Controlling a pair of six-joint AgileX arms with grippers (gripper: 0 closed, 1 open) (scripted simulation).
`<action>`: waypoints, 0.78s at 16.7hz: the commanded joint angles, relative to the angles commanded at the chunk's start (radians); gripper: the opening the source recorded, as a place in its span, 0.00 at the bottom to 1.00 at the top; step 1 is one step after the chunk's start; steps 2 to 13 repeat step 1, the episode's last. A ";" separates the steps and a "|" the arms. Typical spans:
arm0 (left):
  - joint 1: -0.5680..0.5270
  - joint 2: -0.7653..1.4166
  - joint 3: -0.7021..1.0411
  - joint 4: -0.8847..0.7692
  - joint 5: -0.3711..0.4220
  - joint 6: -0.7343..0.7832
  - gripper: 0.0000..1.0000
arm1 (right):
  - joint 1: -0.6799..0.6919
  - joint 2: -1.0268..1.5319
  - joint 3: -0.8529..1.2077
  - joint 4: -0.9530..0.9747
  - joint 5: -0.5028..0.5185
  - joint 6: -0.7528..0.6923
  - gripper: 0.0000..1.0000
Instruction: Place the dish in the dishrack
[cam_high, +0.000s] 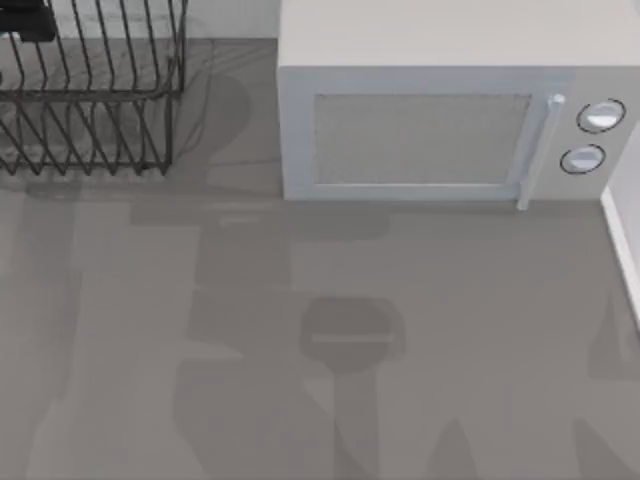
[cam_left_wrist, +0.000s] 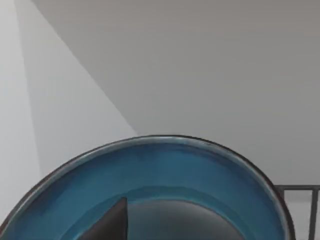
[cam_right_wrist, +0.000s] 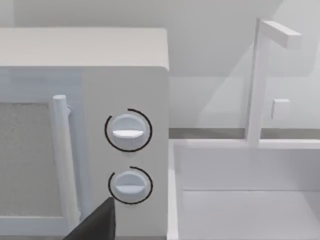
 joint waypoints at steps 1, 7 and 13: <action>0.000 0.000 0.000 0.000 0.000 0.000 1.00 | 0.000 0.000 0.000 0.000 0.000 0.000 1.00; 0.000 0.000 0.000 0.000 0.000 0.000 1.00 | 0.000 0.000 0.000 0.000 0.000 0.000 1.00; 0.000 0.000 0.000 0.000 0.000 0.000 1.00 | 0.000 0.000 0.000 0.000 0.000 0.000 1.00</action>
